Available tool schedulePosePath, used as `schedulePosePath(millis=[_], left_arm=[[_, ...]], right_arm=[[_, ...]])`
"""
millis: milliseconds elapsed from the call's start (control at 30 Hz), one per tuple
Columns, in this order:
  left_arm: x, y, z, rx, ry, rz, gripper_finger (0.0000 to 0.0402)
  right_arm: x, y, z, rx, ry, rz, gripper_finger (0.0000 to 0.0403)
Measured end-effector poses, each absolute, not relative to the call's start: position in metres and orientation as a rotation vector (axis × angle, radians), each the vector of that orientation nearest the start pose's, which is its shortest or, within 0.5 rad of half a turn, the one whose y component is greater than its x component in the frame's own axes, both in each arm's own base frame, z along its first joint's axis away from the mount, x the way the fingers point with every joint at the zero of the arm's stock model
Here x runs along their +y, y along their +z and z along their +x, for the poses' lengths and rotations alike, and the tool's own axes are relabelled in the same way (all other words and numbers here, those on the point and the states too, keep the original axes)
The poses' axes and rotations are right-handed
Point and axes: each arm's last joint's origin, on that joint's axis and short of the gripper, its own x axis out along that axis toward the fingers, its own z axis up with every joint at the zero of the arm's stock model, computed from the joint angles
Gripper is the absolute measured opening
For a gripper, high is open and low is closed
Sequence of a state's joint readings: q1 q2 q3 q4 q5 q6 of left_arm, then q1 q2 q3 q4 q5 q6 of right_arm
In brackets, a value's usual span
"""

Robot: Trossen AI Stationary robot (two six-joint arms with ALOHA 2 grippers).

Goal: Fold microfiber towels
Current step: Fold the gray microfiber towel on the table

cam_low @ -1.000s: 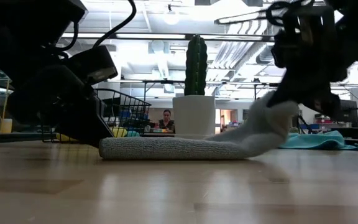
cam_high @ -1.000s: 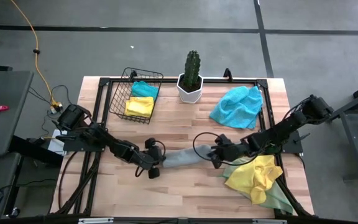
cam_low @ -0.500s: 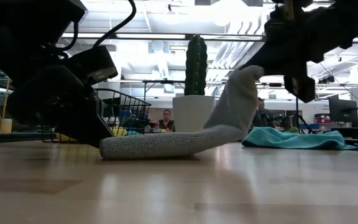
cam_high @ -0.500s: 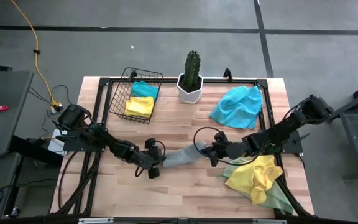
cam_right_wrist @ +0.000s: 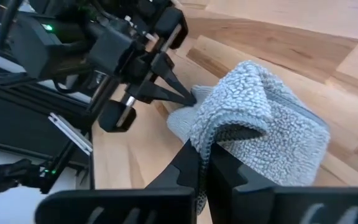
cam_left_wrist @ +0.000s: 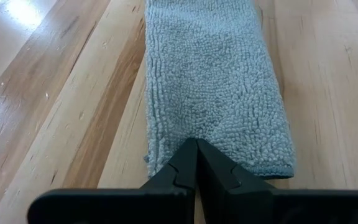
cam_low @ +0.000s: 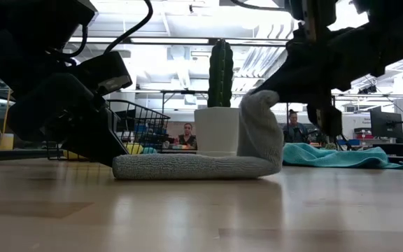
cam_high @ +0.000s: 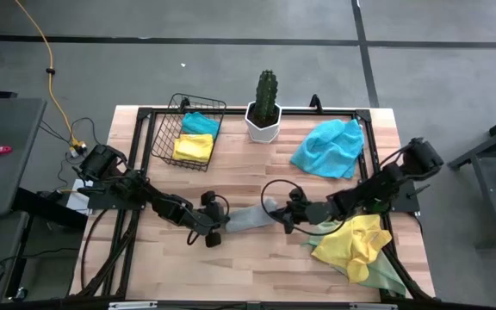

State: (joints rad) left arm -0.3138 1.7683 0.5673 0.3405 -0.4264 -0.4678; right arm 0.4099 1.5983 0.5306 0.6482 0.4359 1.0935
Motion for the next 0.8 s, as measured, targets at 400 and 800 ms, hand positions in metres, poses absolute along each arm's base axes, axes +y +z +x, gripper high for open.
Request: schedulePosePath(millis=[400, 800], left_arm=[[-0.074, 0.084, 0.268, 0.752, 0.289, -0.131, 0.0000], [-0.074, 0.084, 0.268, 0.751, 0.290, -0.130, 0.0000]], right_arm=[[0.105, 0.146, 0.322, 0.335, -0.171, 0.800, 0.0000], [0.108, 0.137, 0.370, 0.380, -0.100, 0.775, 0.0000]])
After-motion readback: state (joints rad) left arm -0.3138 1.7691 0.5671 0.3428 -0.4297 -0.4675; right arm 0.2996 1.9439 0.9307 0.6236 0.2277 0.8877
